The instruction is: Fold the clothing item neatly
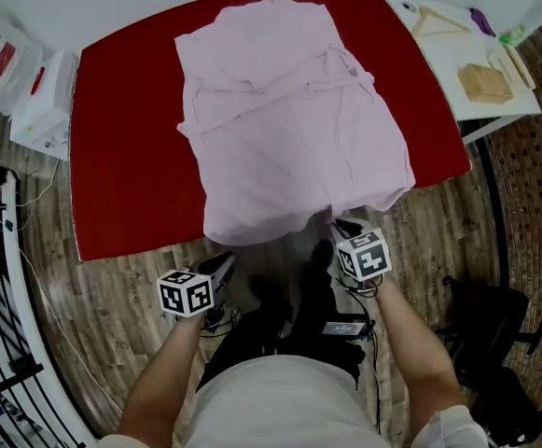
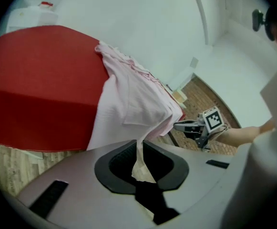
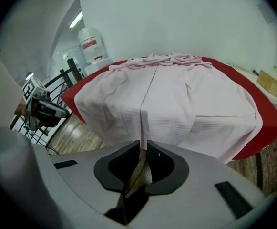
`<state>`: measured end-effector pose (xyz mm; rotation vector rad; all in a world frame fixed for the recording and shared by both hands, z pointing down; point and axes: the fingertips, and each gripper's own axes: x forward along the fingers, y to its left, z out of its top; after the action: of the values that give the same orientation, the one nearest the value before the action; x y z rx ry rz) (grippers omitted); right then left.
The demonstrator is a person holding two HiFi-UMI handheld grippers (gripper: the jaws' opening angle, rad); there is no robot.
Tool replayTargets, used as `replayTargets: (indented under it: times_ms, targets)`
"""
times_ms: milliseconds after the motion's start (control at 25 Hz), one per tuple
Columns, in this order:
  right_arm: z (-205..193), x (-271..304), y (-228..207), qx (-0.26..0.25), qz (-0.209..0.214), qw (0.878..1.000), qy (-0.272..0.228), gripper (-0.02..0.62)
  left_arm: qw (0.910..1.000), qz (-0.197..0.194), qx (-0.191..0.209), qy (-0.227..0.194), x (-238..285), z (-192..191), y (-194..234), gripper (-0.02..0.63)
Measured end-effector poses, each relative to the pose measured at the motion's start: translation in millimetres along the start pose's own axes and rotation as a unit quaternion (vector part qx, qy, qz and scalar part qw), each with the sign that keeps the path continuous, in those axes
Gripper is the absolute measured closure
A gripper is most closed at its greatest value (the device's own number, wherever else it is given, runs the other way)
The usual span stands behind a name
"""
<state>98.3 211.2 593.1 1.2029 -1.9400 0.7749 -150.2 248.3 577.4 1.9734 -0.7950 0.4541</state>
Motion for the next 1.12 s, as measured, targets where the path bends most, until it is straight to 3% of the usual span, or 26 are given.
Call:
replayTargets:
  times_ms: [120, 200, 440, 680, 840, 960, 1040, 1120]
  targets:
    - [3, -5, -4, 0.002, -0.008, 1.0, -0.009, 0.561, 0.9989, 0.043, 0.002, -0.018, -2, 7, 27, 0.482]
    - [9, -10, -2, -0.013, -0.011, 1.0, -0.016, 0.56, 0.9973, 0.066, 0.011, -0.029, -5, 12, 44, 0.452]
    - [59, -24, 11, -0.086, -0.001, 0.995, -0.041, 0.56, 0.9943, 0.084, 0.033, -0.056, -8, 22, 67, 0.428]
    - [148, -6, 31, -0.181, 0.035, 0.98, -0.069, 0.561, 0.9933, 0.073, 0.076, -0.046, 1, 22, 73, 0.41]
    - [224, 32, 47, -0.269, 0.048, 0.958, -0.084, 0.561, 0.9921, 0.054, 0.108, -0.034, 13, 20, 69, 0.41]
    - [281, 72, 60, -0.341, 0.043, 0.935, -0.09, 0.561, 0.9929, 0.04, 0.1, -0.051, 16, 26, 67, 0.425]
    - [313, 101, 66, -0.366, 0.04, 0.926, -0.088, 0.561, 0.994, 0.026, 0.082, -0.068, 14, 29, 63, 0.564]
    - [338, 128, 68, -0.364, 0.041, 0.927, -0.081, 0.561, 0.9946, 0.008, 0.056, -0.088, 10, 30, 56, 0.589]
